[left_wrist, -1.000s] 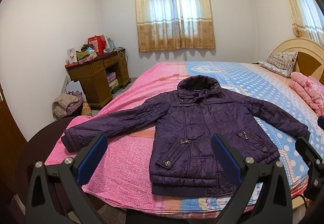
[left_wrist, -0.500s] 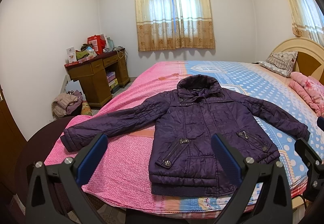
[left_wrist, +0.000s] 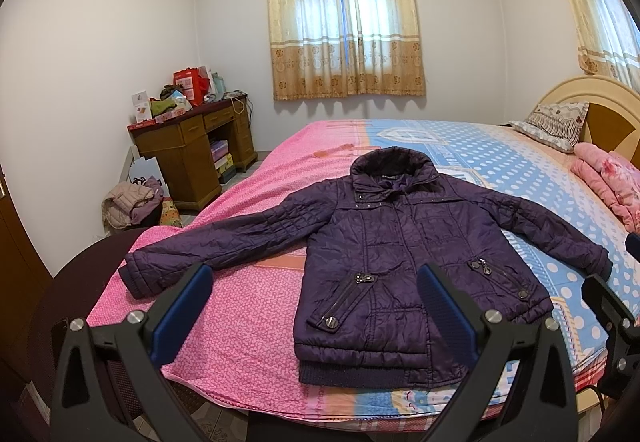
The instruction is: Fold large clothes
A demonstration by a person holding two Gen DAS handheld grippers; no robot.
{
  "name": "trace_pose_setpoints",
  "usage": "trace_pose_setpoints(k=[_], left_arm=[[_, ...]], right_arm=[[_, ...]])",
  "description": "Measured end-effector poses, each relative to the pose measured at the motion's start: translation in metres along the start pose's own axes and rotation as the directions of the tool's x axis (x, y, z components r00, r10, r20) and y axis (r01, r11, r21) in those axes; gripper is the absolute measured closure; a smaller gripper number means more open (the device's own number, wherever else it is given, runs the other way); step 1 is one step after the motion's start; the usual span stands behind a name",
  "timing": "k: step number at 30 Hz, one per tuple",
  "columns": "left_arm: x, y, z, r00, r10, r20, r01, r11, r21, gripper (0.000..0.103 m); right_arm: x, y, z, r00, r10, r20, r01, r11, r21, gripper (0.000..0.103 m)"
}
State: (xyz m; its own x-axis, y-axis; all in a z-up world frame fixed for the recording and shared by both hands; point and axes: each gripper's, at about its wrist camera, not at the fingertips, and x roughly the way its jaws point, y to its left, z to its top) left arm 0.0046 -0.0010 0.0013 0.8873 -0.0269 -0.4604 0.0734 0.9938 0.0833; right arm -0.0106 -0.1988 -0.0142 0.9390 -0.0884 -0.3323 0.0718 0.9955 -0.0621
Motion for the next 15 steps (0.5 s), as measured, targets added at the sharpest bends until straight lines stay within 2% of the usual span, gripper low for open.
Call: trace_pose_setpoints(k=[11,15], left_arm=[[0.0024,-0.0013,-0.0024,1.0,-0.001,-0.004,0.001,1.0,0.001,0.0],[0.0078,0.0005,-0.006,0.999,-0.019,-0.033,0.018,1.0,-0.02,0.0]], right_arm=[[0.0022,0.0005,-0.0023,1.0,0.014,-0.004,-0.014,1.0,0.003,0.001],[0.0091,-0.009,-0.0051,0.999,0.046,-0.015,-0.045,0.998,0.032,0.001]])
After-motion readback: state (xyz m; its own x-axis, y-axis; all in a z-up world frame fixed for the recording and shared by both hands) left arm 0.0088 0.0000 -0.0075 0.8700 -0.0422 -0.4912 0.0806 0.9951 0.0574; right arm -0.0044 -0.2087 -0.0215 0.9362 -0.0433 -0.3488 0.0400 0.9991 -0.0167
